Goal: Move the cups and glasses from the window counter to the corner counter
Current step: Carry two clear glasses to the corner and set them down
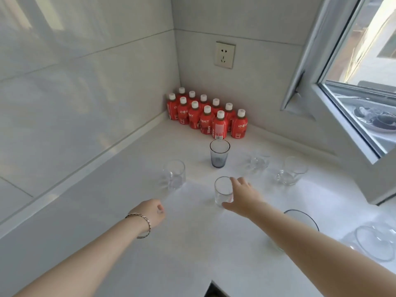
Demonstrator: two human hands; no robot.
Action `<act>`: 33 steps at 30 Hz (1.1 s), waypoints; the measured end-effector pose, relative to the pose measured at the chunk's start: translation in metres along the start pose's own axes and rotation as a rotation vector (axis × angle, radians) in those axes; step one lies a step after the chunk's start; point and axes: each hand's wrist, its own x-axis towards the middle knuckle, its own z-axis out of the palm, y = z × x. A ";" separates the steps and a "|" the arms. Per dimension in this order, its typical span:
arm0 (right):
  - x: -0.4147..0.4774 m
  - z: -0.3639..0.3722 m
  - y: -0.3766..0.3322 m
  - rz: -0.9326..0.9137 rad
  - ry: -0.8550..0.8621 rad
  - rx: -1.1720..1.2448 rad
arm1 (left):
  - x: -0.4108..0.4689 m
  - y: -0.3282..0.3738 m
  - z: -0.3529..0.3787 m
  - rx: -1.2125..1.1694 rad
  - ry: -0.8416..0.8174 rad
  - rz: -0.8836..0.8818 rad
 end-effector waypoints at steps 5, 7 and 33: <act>0.021 0.013 -0.003 -0.060 -0.052 0.011 | 0.045 0.005 -0.021 0.054 0.044 -0.082; 0.033 0.012 0.000 -0.076 -0.072 -0.003 | 0.070 0.017 -0.030 -0.052 0.072 -0.070; -0.130 0.038 -0.027 -0.321 -0.049 0.054 | -0.175 -0.041 0.068 -0.389 0.331 -0.123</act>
